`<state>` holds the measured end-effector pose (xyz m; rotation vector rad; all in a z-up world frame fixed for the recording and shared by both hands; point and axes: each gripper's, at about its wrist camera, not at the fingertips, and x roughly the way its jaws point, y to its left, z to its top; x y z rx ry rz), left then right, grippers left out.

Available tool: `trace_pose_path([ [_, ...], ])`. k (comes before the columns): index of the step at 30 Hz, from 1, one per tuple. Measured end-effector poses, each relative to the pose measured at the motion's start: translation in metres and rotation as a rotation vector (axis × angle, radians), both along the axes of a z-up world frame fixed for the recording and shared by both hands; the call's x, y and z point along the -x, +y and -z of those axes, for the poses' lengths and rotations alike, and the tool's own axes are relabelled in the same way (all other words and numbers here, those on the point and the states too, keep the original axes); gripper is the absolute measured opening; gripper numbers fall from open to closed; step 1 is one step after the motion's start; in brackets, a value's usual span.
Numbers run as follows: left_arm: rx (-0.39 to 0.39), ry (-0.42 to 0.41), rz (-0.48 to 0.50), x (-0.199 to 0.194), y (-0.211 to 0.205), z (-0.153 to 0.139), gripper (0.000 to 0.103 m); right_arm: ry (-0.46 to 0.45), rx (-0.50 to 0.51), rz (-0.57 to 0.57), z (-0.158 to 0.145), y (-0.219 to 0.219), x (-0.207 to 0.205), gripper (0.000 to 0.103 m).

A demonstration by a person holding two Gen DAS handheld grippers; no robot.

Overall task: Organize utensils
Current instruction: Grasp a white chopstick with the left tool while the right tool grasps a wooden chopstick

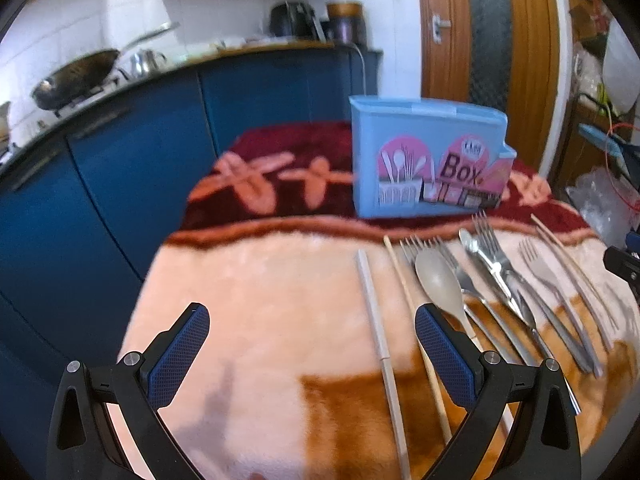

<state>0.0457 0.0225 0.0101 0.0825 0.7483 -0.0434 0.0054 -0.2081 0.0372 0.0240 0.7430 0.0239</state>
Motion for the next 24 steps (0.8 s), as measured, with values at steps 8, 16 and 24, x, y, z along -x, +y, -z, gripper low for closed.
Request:
trace_pose_path([
  [8, 0.013, 0.187, 0.095, -0.026, -0.01, 0.008, 0.071, 0.222, -0.015, -0.038, 0.019, -0.017, -0.034, 0.062],
  [16, -0.013, 0.307, 0.166, -0.046, -0.023, 0.013, 0.046, 0.342, 0.014, -0.087, 0.022, -0.019, -0.059, 0.039],
  [24, 0.019, 0.395, 0.178, -0.061, -0.024, 0.02, 0.026, 0.416, 0.044, -0.126, 0.033, -0.014, -0.078, 0.031],
])
